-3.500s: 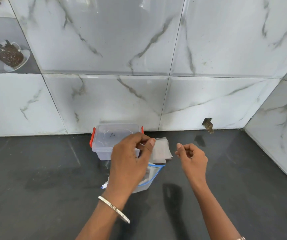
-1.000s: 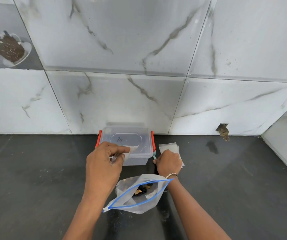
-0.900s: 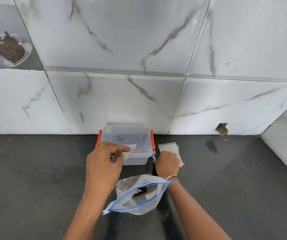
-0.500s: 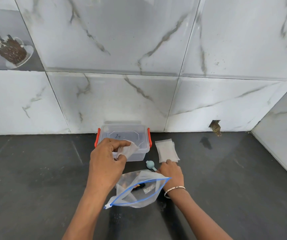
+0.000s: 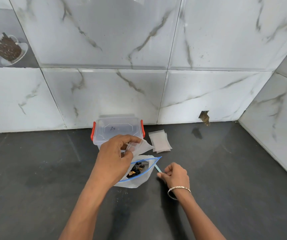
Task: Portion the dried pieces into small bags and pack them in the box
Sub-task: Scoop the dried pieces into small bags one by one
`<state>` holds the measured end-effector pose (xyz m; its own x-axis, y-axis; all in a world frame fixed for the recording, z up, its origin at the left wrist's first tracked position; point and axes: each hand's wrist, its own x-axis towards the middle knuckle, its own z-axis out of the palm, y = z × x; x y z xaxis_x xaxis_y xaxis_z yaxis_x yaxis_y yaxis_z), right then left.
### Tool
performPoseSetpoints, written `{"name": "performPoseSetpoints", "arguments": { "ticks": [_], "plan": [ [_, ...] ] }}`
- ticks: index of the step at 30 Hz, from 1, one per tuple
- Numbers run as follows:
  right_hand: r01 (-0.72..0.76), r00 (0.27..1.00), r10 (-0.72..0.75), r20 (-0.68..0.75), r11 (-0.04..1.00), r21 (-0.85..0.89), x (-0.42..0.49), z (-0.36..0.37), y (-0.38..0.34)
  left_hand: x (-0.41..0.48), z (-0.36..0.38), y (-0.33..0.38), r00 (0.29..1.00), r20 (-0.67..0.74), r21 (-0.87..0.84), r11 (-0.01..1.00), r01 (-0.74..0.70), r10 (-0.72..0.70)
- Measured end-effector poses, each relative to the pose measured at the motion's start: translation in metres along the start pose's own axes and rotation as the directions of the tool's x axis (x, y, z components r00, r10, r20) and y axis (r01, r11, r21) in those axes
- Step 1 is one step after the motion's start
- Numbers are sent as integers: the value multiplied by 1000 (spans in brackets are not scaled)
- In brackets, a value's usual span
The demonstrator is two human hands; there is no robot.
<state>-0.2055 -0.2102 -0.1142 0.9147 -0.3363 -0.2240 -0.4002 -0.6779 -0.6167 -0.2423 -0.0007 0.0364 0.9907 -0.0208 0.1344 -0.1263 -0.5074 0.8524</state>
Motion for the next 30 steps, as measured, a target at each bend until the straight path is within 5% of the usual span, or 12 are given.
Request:
{"name": "performPoseSetpoints", "arguments": {
  "ticks": [10,19,23,25,27,30],
  "plan": [
    [10,998,9,66,957,-291,25,21,-25,-10,-1,6,1000,22,-25,1000,-12,13],
    [215,959,-277,-52,837,-504,14,47,-7,-10,2,5,999,-19,-1,1000,31,-31],
    [100,989,-124,-80,962,-255,12,18,-3,-10,3,9,999,-43,59,998,23,-21],
    [3,998,8,-70,987,158,5,-9,-4,-12,4,10,998,-60,75,997,21,-16],
    [19,999,-2,-33,859,512,-9,-41,-12,-14,5,13,996,-87,94,995,20,-11],
    [256,965,-227,-133,698,668,-40,-89,-31,-16,13,19,993,-115,152,988,-13,31]
  ]
}}
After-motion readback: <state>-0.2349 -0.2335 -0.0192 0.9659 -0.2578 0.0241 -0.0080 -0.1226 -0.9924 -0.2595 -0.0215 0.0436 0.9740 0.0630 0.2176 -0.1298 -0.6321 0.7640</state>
